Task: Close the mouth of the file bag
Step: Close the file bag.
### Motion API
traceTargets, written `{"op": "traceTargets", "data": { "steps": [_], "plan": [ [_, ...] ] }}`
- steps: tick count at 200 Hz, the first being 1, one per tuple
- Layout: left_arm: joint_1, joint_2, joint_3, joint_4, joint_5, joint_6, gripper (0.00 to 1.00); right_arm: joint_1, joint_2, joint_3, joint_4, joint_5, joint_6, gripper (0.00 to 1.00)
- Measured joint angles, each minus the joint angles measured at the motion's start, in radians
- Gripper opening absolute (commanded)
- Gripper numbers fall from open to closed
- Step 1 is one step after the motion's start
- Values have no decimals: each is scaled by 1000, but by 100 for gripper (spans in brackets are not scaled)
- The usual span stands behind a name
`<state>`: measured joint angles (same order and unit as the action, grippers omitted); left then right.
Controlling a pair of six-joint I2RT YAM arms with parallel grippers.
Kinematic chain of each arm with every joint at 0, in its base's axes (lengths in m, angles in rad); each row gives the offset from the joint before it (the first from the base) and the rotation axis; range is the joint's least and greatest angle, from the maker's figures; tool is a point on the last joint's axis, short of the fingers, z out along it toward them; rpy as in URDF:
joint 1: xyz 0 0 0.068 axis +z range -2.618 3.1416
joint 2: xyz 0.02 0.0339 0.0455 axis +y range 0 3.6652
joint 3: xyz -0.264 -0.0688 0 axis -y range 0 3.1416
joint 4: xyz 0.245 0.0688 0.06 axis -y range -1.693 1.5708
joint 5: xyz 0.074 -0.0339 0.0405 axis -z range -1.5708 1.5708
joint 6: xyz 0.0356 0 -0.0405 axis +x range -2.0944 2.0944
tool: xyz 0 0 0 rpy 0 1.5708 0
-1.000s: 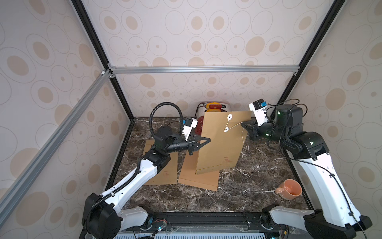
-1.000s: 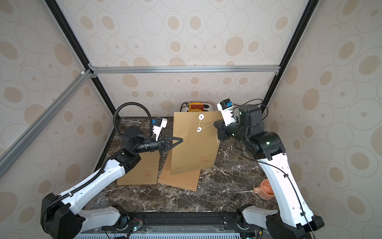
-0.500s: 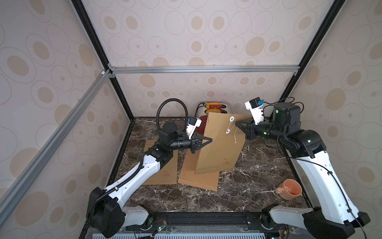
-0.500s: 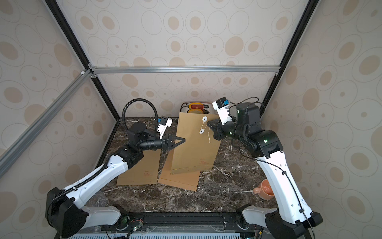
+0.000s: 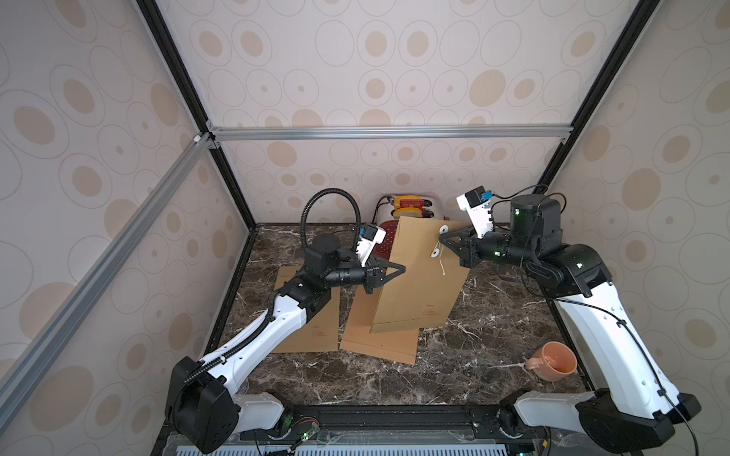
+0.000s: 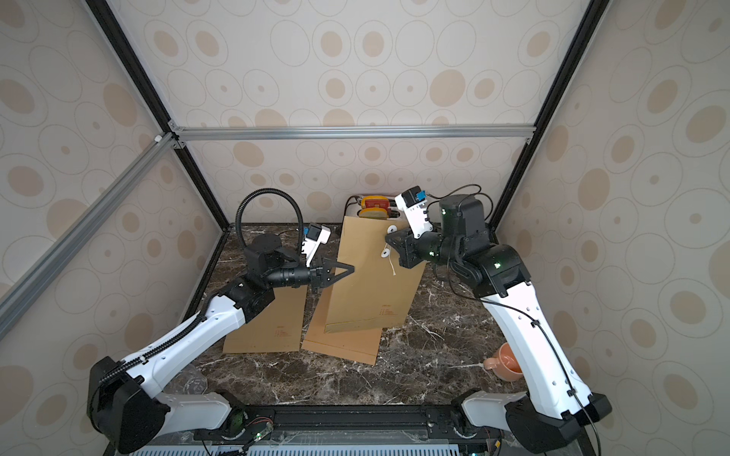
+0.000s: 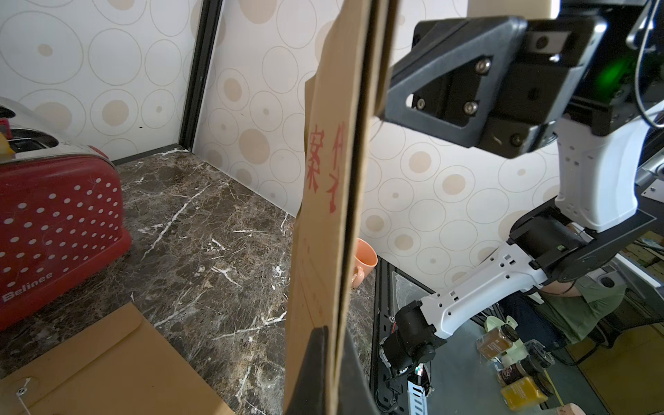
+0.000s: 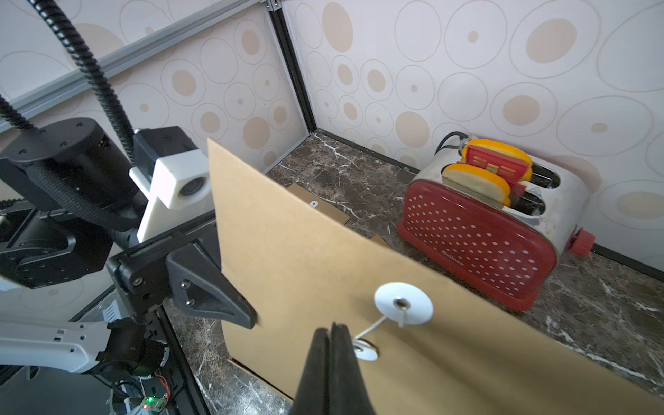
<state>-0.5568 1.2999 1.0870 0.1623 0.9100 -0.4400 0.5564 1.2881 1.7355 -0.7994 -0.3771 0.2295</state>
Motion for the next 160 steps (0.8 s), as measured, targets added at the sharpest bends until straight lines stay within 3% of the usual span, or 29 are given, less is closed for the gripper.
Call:
{"op": "traceTargets", "data": {
  "steps": [122,160],
  "plan": [
    [-1,-2,0,18,1,-1,0,80,33,-16,79,-21,73,0],
    [-2,-3,-1,32,1,-17,0,87,-11,-110,119,-8,86,0]
  ]
}}
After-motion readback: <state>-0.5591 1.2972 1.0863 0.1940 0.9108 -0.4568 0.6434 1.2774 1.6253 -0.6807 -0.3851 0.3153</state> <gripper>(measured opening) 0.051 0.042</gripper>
